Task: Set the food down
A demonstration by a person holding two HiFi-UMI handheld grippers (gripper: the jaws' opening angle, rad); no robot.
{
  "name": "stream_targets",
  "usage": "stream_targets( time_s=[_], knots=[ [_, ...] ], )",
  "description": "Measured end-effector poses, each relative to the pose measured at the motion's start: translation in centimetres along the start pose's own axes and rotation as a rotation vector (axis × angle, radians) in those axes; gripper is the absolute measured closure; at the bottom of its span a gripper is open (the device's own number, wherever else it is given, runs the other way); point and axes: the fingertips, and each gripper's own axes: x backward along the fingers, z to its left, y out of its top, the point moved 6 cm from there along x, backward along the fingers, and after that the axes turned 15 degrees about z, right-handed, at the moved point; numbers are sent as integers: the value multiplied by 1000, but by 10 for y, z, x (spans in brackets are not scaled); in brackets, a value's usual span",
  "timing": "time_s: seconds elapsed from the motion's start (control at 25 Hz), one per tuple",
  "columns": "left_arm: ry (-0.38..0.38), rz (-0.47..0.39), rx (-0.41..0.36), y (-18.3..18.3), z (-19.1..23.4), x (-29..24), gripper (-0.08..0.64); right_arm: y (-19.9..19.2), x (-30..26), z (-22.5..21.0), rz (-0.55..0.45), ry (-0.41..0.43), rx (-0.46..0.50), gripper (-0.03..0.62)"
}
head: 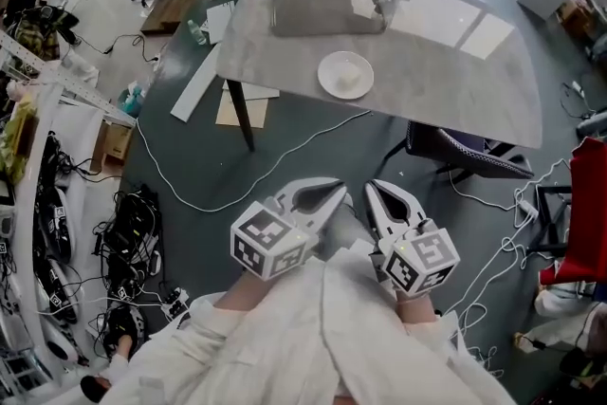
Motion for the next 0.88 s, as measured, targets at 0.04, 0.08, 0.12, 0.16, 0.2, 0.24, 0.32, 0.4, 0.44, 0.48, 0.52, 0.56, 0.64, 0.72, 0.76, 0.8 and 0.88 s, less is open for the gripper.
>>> stream_targets(
  time_s=[0.04,0.08,0.12,0.16,0.2,0.24,0.32,0.4,0.44,0.48,0.52,0.56,0.64,0.72,0.76,0.8,0.88],
  knots=[
    [-4,7,6,1,5,-4,536,2,-5,-5,5,0,-4,591],
    [-8,12,11,3,10,-9,536,5,-10,-10,9,-1,-7,591],
    [-12,15,16,6,15,-14,536,8,-15,-16,13,-2,-8,591],
    [-12,18,20,9,21,-18,536,11,-20,-22,16,-4,-8,591],
    [-11,21,23,14,28,-23,536,15,-26,-29,18,-6,-8,591],
    [-9,22,27,19,34,-27,537,19,-31,-35,22,-7,-8,591],
    [-5,22,32,30,47,-34,537,30,-42,-46,33,-3,-6,591],
    [3,22,33,43,60,-43,536,43,-54,-59,41,5,-1,591],
    [8,23,34,49,67,-48,537,51,-60,-65,41,11,2,591],
    [12,25,36,55,74,-52,536,60,-66,-71,38,19,7,591],
    [15,26,38,62,81,-57,536,69,-72,-77,33,26,15,591],
    [19,28,40,68,88,-62,537,78,-79,-82,30,33,23,591],
    [30,30,40,82,102,-69,536,96,-92,-93,29,48,40,591],
    [42,25,38,96,115,-75,535,112,-104,-103,35,63,56,591],
    [47,22,39,103,121,-79,536,118,-109,-108,39,68,62,591],
    [52,19,41,110,127,-83,535,123,-114,-115,44,70,67,591],
    [62,15,48,123,139,-91,535,133,-123,-128,53,73,76,591]
  ],
)
